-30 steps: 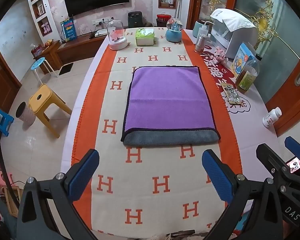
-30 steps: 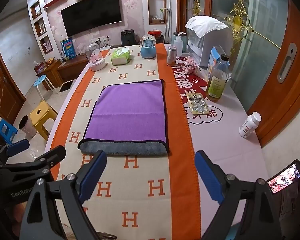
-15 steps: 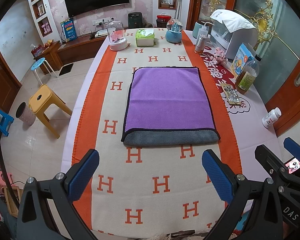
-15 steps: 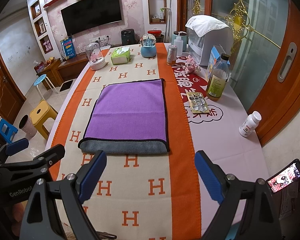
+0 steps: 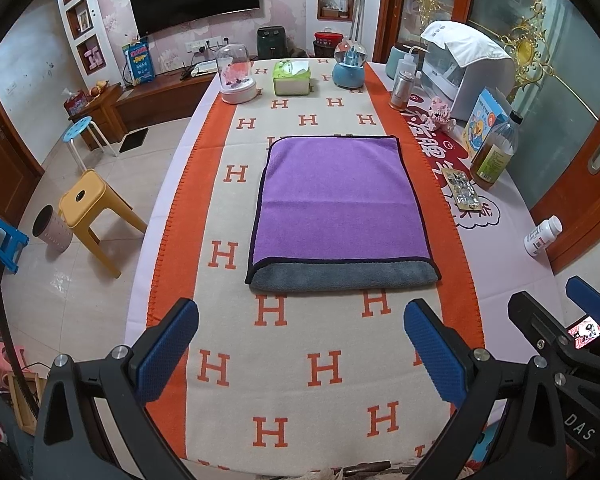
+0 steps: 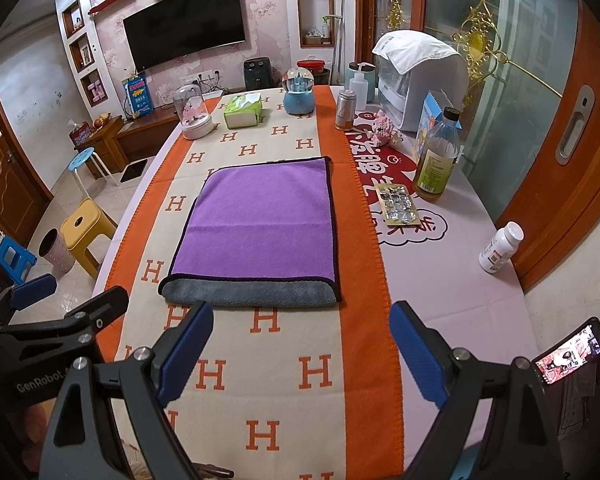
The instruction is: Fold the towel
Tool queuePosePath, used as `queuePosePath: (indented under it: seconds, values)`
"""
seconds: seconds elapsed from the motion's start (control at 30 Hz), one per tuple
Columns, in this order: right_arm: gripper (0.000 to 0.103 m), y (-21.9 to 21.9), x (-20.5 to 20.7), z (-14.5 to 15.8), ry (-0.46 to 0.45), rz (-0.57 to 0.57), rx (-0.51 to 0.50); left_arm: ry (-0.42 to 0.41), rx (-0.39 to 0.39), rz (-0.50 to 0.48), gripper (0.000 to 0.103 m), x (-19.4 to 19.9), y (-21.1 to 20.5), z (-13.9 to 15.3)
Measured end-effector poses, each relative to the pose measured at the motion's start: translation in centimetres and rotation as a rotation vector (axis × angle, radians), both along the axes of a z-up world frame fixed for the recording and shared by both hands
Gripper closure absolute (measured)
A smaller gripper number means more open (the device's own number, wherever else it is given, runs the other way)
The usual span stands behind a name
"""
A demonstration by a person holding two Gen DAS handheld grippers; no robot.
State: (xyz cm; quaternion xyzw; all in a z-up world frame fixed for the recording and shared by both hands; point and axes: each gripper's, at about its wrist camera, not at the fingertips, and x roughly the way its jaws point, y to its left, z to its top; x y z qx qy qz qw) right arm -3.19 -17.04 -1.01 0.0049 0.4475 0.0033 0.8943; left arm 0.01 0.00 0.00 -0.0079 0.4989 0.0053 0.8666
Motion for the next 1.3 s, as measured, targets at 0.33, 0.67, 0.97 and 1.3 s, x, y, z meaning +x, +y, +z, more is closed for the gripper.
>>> queuePosePath:
  seconds: [0.33, 0.67, 0.97, 1.3]
  values:
    - [0.013, 0.1, -0.1, 0.0, -0.001, -0.001, 0.001, -0.002, 0.000, 0.000, 0.001, 0.0, 0.0, 0.0]
    - [0.013, -0.1, -0.1, 0.7, -0.001, -0.001, 0.001, -0.004, 0.001, 0.000, 0.001, 0.0, 0.0, 0.0]
    - [0.013, 1.3, 0.1, -1.2, -0.013, -0.012, 0.003, -0.015, 0.011, 0.005, 0.001, 0.2, 1.1, 0.6]
    - [0.013, 1.1, -0.5, 0.4, -0.021, -0.035, -0.007, -0.038, 0.034, -0.019, 0.001, 0.6, 1.6, 0.9]
